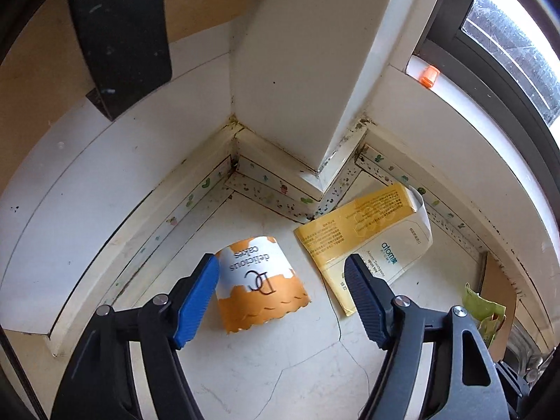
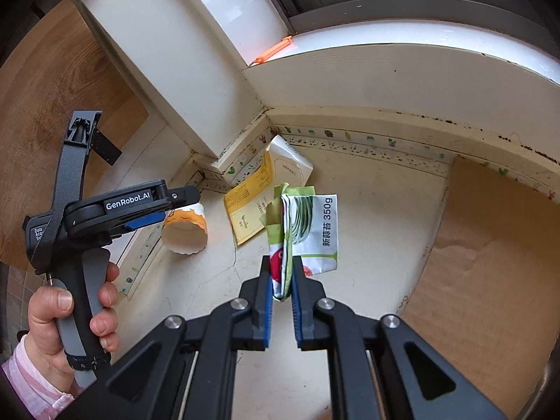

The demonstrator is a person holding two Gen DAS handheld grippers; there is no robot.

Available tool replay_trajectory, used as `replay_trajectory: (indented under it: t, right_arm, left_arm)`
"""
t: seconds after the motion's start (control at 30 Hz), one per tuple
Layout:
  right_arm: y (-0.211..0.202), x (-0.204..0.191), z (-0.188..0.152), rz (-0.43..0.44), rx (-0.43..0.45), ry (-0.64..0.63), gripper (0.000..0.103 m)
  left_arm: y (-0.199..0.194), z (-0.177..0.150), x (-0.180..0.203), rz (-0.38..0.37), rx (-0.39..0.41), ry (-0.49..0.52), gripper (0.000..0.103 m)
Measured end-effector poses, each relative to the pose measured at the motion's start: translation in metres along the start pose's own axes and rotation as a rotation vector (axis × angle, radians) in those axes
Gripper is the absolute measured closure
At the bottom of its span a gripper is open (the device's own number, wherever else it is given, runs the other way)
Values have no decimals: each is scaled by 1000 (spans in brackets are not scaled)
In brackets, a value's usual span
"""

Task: Collect trash
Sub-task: 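Grasp the green seed packet with the right tool while the left tool grasps the orange paper cup, then carry cup and packet down over the bin and open both tools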

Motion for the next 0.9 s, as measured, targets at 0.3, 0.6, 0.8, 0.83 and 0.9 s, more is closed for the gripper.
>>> replay_trajectory:
  t: [0.3, 0.6, 0.8, 0.83, 0.9]
  right_arm:
    - [-1, 0, 2, 10, 2, 16, 94]
    - [-9, -11, -7, 37, 2, 25, 94]
    - [-31, -27, -25, 59, 7, 25, 94]
    - [-36, -31, -29, 63, 9, 24, 94]
    - [-48, -39, -39, 71, 15, 22, 94]
  left_arm:
    - [10, -5, -1, 5, -33, 12, 50]
    - [-21, -26, 6, 5, -19, 91, 54]
    - [-66, -51, 7, -14, -3, 149, 54]
    - [-76, -58, 7, -18, -2, 164, 54]
    - [-97, -71, 6, -26, 4, 195, 54]
Point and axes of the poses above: each gripper's, at about its wrist camera, not at the fingertips, and y roughly the way its jaws point, x to its right, z to its top, the point moved 4 cm from there along y, roughly the way its jaws point, and after that the axes turned 6 degrees about -x, right-handed, at the moved point
